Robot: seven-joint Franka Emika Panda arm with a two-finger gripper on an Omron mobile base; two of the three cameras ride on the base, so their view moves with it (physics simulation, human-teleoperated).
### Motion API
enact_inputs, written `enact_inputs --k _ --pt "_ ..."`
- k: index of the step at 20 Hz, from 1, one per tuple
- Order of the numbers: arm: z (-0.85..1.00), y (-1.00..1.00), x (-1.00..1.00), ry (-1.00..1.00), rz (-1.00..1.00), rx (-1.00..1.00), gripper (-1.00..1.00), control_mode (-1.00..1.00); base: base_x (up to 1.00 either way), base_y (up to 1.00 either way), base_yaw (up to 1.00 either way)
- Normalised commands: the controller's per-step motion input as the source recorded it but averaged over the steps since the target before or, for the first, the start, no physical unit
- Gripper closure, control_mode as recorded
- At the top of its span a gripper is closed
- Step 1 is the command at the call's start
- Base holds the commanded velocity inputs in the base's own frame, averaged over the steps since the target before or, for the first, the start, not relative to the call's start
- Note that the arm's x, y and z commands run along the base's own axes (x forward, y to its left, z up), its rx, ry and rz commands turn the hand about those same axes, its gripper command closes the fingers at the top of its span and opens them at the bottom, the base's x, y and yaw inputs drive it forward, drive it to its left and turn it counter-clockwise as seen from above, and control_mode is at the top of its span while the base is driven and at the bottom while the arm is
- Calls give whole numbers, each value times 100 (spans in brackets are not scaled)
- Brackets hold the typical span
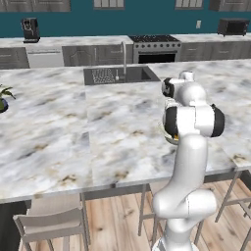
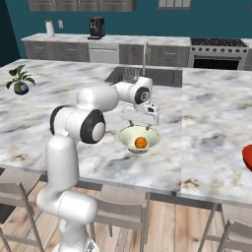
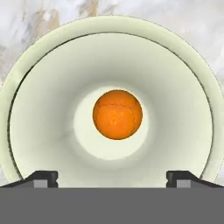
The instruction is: Take the fruits from the plate on the dining counter and place two fruits in each bowl.
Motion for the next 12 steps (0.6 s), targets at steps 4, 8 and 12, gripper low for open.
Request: enact_inputs --k 4,8,12 --pt "44 82 -81 0 0 0 -100 -100 0 0 0" --pt "34 85 -81 -2 4 0 -100 -100 0 0 0" --pt "2 54 -100 -5 4 0 -100 -100 0 0 0"
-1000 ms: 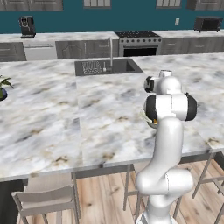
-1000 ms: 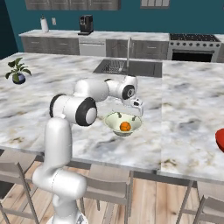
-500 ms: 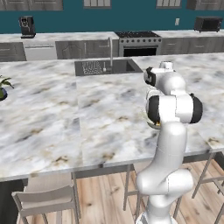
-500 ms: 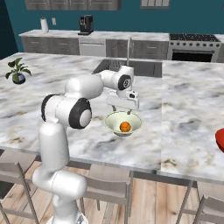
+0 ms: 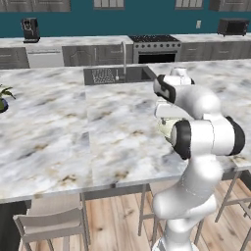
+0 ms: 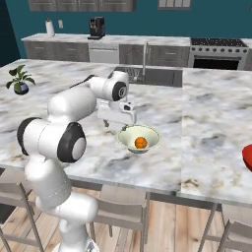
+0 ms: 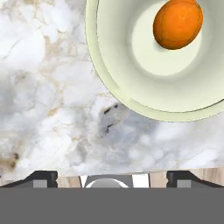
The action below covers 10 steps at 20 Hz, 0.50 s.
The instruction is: Take the fruits from the plate on the dining counter and place two fruits in each bowl.
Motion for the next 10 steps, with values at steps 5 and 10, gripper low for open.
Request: enact_inputs --k 5,10 --pt "0 18 -79 -8 6 0 -100 -100 0 0 0" --pt "7 13 -10 -11 0 -2 -100 -100 0 0 0"
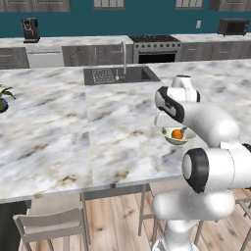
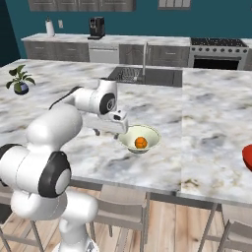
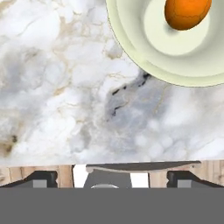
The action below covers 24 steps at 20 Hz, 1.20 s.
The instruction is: Take the fruits from the plate on the dining counter and place two fruits in each bowl.
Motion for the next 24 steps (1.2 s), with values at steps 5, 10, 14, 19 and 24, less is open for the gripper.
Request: enact_inputs --k 5,10,14,19,24 --pt "6 19 -6 -20 -2 -8 -100 -100 0 0 0" --pt "9 11 -5 -4 -2 -5 -100 -100 0 0 0" --pt "3 0 -2 0 0 -1 -100 -100 0 0 0" --pt "0 -1 -3 0 0 0 -100 100 -61 -61 0" --pt "0 0 0 0 0 0 -100 100 -71 -100 -3"
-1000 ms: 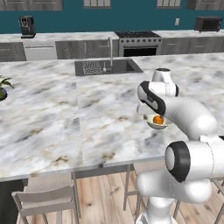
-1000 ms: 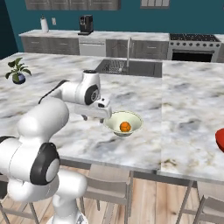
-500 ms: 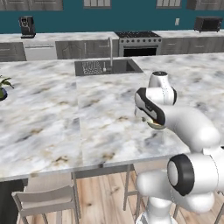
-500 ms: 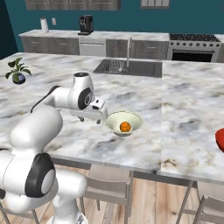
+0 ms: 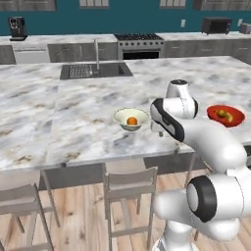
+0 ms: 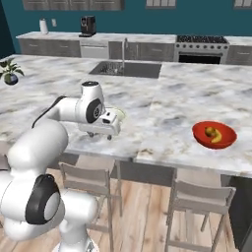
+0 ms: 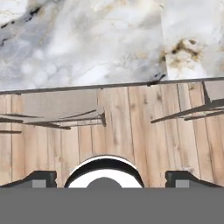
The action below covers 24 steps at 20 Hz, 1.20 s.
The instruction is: Take the fruits from the plate on the dining counter and place two fruits in each bowl.
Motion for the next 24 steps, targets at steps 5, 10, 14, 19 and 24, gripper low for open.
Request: enact_inputs --k 5,10,14,19,24 --pt "0 0 0 0 0 0 -100 100 -14 -100 -2" --pt "0 0 0 0 0 0 -100 100 -6 -100 0" --pt "0 0 0 0 0 0 -100 100 -1 -100 0" --pt "0 0 0 0 0 0 -100 100 0 -100 0" --pt "0 0 0 0 0 0 -100 100 3 -100 0"
